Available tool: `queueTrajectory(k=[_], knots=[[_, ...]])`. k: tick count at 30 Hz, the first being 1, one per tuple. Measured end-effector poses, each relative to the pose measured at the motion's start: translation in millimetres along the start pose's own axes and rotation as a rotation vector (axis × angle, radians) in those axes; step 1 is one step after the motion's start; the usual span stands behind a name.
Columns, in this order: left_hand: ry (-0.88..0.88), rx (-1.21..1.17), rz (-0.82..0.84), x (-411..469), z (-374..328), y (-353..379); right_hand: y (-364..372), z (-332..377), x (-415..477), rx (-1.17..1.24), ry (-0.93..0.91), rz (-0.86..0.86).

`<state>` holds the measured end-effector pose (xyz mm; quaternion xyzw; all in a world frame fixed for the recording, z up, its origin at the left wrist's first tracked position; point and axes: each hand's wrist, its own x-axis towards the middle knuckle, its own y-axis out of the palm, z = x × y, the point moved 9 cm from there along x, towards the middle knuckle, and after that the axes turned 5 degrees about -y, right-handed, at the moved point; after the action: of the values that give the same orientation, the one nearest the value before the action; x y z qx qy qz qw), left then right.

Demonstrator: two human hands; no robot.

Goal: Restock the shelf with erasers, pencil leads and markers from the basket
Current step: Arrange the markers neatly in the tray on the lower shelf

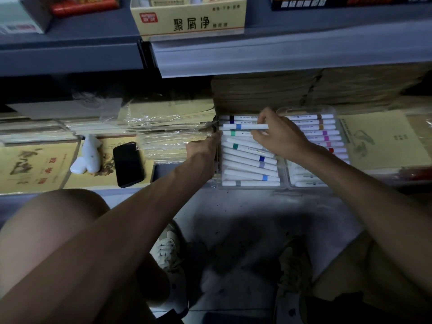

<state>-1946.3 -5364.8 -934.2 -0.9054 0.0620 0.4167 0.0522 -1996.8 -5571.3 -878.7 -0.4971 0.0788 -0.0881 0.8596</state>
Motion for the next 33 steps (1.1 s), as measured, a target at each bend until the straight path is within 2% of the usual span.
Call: queueTrajectory(k=[4,9,14,24,33], knots=[[-0.006,0.021,-0.039,-4.3,-1.5,-6.2,6.4,1.7,-6.1,0.022,-0.052,0.035],[-0.007,0.020,-0.036,-7.7,1.2,-9.3,9.6,7.5,-11.9,-0.080,-0.149,-0.005],[-0.022,0.019,-0.021,-10.6,2.7,-7.8,13.1,4.8,-11.0,-0.185,-0.161,0.001],[-0.003,0.045,-0.035,-17.0,-2.8,-4.3,0.8,13.8,-14.9,-0.108,-0.198,-0.111],[-0.009,0.047,-0.021,-19.2,-4.7,0.8,-1.1,30.1,-15.7,-0.171,-0.267,-0.075]])
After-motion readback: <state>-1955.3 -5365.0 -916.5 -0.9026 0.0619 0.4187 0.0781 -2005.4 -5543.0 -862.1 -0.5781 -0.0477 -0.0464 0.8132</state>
